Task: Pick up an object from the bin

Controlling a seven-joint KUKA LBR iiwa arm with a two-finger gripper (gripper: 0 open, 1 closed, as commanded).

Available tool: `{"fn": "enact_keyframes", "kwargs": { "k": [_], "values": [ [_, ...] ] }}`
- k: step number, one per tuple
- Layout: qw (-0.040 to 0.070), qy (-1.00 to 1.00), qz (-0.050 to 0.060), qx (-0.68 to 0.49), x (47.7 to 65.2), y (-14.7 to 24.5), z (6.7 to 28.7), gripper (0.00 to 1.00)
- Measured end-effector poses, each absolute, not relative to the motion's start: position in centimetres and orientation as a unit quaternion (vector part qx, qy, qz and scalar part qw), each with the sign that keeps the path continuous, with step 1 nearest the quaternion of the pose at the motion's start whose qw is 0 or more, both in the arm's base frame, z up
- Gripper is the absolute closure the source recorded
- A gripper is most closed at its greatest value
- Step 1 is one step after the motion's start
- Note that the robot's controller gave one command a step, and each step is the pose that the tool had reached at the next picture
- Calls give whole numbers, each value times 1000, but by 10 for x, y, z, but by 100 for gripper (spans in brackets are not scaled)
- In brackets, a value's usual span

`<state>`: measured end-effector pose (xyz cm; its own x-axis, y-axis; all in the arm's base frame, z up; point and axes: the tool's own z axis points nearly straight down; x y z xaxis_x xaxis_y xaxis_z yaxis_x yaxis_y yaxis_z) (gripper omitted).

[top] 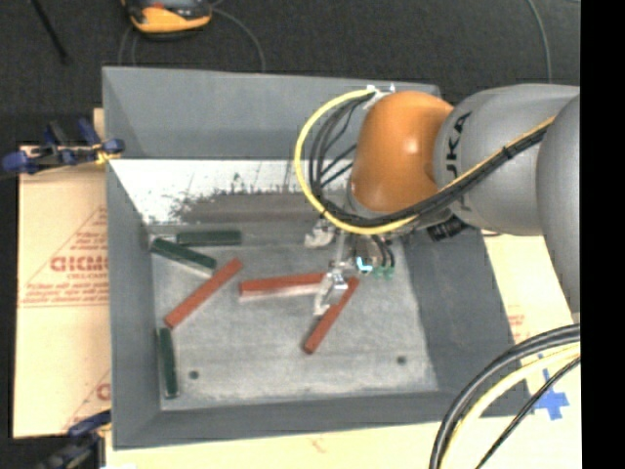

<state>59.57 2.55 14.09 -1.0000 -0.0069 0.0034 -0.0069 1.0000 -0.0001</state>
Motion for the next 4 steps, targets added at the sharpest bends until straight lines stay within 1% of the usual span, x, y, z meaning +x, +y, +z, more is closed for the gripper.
{"fn": "enact_keyframes", "kwargs": {
  "k": [1, 2, 3, 4],
  "values": [
    [-2, -1000, 0, 3, 598, 26, 145, 0],
    [-1, -999, 0, 54, 631, 38, 84, 100],
    [-2, -999, 0, 54, 631, 38, 84, 100],
    [-1, -999, -1, 46, 641, 42, 110, 100]
  ]
}}
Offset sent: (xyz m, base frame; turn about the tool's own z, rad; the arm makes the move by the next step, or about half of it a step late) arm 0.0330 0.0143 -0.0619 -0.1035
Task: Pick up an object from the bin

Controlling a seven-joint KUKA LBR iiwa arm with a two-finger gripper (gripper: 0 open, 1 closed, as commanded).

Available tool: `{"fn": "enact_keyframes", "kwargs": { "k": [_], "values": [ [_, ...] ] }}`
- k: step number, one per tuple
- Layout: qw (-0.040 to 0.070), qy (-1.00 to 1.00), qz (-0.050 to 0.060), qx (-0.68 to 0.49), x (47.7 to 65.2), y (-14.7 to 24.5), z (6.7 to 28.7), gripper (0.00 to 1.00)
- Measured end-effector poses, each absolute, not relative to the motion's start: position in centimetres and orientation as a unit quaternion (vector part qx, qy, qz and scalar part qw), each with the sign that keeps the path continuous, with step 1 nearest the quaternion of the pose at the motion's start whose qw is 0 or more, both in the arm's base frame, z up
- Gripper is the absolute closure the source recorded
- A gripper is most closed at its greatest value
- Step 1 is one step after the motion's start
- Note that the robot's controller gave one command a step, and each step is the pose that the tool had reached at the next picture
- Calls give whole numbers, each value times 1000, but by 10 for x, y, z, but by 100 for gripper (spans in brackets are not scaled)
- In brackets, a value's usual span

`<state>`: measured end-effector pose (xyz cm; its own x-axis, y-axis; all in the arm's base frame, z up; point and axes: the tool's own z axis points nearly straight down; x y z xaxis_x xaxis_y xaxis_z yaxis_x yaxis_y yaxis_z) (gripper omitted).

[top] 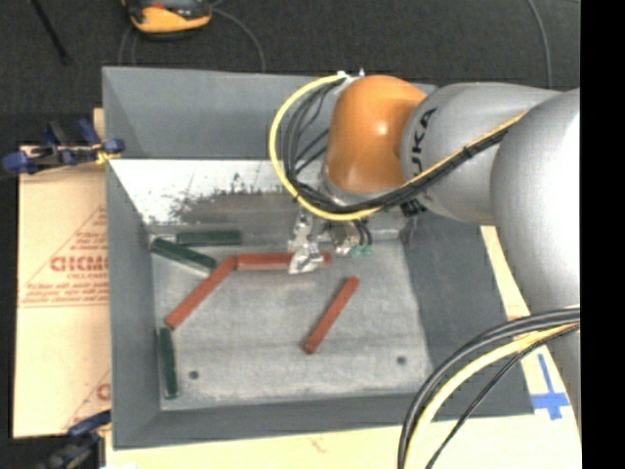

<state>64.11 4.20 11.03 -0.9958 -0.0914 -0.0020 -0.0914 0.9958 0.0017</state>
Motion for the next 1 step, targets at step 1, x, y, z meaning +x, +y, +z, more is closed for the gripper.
{"fn": "enact_keyframes", "kwargs": {
  "k": [1],
  "values": [
    [6, 999, 1, -31, 634, 59, 298, 100]
  ]
}}
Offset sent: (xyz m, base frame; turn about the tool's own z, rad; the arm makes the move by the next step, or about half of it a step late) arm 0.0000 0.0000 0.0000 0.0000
